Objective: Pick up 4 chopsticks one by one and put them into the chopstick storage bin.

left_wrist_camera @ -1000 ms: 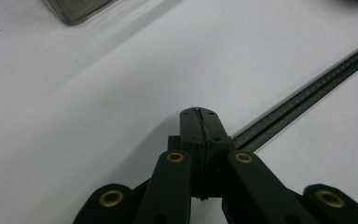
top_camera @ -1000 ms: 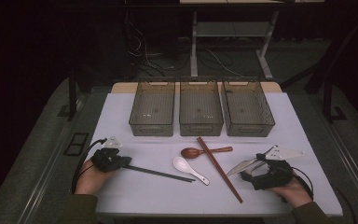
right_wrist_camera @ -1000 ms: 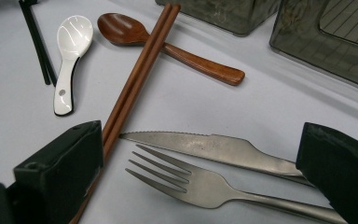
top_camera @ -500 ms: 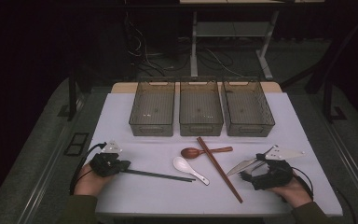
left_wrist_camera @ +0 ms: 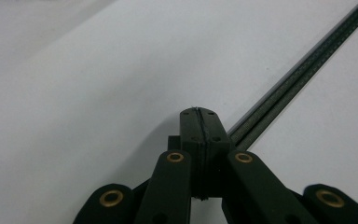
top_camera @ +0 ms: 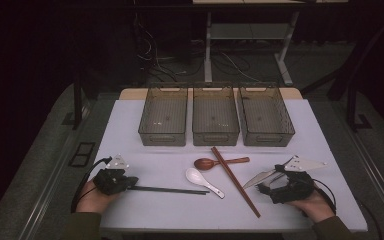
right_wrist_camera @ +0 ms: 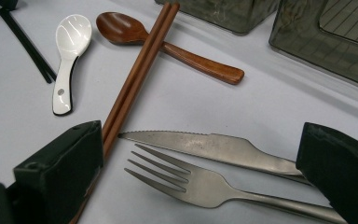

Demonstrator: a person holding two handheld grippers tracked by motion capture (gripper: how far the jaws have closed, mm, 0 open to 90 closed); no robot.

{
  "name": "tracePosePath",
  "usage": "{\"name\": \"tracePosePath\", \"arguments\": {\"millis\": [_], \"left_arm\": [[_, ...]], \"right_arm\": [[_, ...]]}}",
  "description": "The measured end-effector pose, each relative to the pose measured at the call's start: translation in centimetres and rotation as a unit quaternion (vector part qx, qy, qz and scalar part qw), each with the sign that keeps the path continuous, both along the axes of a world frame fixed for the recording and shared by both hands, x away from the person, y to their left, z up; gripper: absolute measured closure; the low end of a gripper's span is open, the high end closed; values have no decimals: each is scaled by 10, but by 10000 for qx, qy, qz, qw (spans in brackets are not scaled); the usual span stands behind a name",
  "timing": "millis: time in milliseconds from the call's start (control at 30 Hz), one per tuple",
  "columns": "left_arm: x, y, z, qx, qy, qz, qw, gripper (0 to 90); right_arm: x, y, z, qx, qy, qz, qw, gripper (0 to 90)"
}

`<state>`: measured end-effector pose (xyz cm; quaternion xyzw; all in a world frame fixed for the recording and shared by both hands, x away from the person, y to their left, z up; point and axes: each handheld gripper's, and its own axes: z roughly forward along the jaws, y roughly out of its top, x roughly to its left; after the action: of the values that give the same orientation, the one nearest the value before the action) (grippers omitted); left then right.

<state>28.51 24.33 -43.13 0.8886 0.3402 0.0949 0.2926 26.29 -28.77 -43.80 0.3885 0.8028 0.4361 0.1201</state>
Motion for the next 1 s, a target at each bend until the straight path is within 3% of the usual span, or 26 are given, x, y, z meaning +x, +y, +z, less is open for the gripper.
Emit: {"name": "tracePosePath", "arguments": {"millis": [467,567,667,900,933,967,1000], "left_arm": [[-11,4,0,-30,28,11,10000,888],[-9,3,3,-132,-32,5,9999,887],[-8,-3,8,-382,-55,-43,9992,845],[0,-30,16,-656,-102,-540,9963,699],[2,-42,18,-768,-83,-718,9944,683],[2,-42,18,-768,-83,-718,9944,672],[4,-54,19,-863,-58,-908,9921,656]], "right_arm": [[0,0,0,-11,37,7,10000,5],[0,1,0,-16,36,0,10000,5],[0,0,-1,-23,35,-9,10000,5],[1,0,-1,-19,45,-16,10000,5],[1,0,-1,-18,42,-13,10000,5],[1,0,-1,-18,41,-13,10000,5],[1,0,-1,-15,42,-14,10000,5]]}}
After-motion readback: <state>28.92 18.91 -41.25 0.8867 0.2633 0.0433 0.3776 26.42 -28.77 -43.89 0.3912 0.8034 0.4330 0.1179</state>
